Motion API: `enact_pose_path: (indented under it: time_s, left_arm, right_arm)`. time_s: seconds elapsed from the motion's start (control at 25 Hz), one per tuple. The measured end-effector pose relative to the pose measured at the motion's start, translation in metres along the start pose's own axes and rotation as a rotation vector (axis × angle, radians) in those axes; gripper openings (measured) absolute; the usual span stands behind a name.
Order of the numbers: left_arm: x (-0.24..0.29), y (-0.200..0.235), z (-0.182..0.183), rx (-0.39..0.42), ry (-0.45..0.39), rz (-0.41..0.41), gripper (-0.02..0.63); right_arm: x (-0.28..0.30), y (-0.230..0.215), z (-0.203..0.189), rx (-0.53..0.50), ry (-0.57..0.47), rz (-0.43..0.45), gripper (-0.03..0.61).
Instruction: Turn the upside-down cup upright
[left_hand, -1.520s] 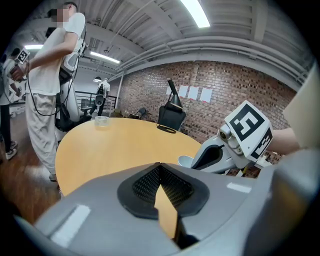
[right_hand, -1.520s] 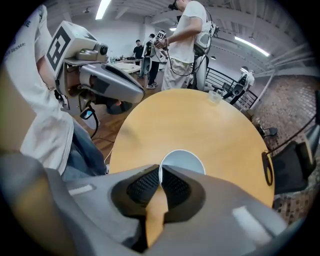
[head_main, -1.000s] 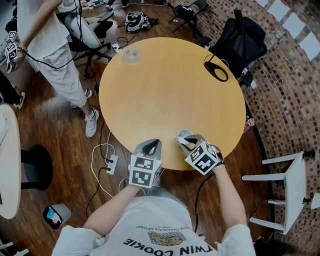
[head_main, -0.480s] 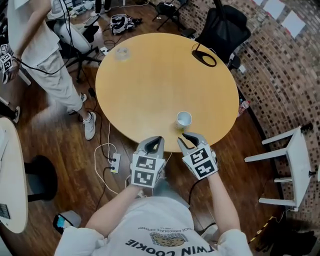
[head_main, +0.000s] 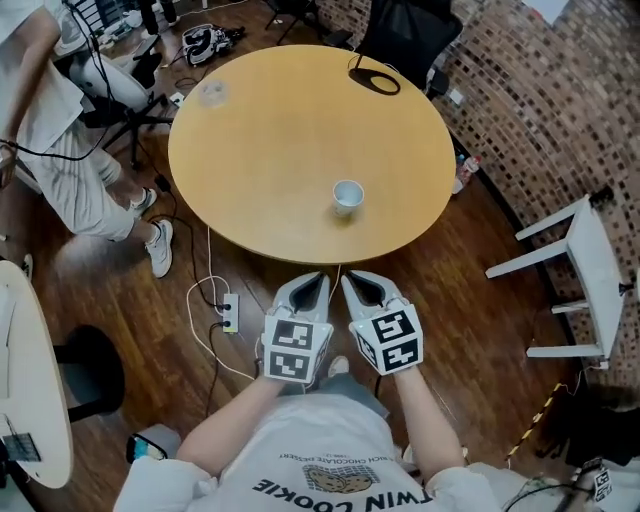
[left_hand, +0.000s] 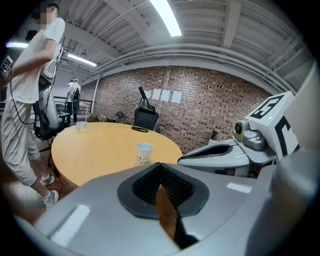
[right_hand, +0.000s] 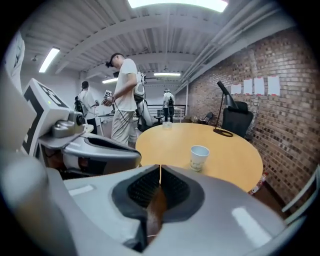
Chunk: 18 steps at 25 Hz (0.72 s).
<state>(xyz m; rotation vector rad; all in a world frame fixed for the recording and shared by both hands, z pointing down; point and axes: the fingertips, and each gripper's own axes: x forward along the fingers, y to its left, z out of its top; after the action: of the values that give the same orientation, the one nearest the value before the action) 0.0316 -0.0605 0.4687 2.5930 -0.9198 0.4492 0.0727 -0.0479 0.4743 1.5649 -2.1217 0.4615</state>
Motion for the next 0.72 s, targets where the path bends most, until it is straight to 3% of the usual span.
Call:
enact_pose_path:
  time_s: [0.24, 0.72]
  left_arm:
    - [-0.011, -0.035, -0.009, 0.05, -0.006, 0.006, 0.003]
    - [-0.041, -0.129, -0.027, 0.087, 0.017, 0.064, 0.003]
  right_arm:
    - [-0.036, 0.008, -0.013, 0.098, -0.074, -0.02, 0.003]
    - [-0.128, 0.003, -0.047, 0.226, -0.161, 0.031, 0.003]
